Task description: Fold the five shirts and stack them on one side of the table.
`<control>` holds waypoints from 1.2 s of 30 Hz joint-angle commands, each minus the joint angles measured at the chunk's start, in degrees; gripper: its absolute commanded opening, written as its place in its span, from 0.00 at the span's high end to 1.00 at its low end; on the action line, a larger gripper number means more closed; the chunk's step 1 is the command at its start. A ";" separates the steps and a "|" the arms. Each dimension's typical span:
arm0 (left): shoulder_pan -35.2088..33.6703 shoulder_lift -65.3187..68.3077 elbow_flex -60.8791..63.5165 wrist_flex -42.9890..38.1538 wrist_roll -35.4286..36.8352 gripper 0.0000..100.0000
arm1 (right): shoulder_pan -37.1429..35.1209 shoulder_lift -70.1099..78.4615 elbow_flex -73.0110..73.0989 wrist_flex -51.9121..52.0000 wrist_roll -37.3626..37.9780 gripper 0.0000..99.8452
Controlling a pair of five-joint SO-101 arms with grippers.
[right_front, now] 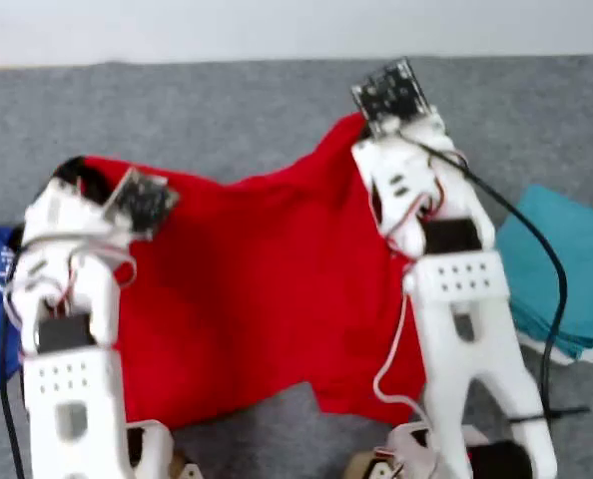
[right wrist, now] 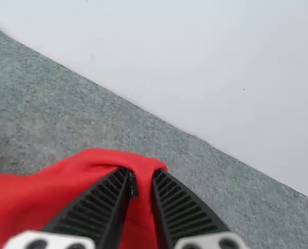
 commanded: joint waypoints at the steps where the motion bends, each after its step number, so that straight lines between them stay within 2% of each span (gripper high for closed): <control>1: 0.70 12.92 -9.36 -1.58 1.05 1.00 | 0.66 5.76 -7.82 -2.07 0.09 0.99; 9: 0.70 35.43 -27.38 -1.67 1.14 1.00 | 2.51 21.76 -17.93 -11.82 0.09 0.99; 18: 1.41 55.12 -47.43 -1.41 1.14 1.00 | 4.70 37.14 -34.90 -12.62 0.09 0.99; 24: 3.60 64.70 -58.59 -0.44 1.14 1.00 | 5.76 43.56 -41.05 -12.53 0.18 0.99; 30: 5.10 71.47 -68.97 7.82 1.14 1.00 | 5.93 45.05 -41.67 -11.21 0.35 0.99; 36: 5.89 72.18 -74.42 27.25 1.05 1.00 | 6.37 42.68 -41.93 -0.31 0.35 0.99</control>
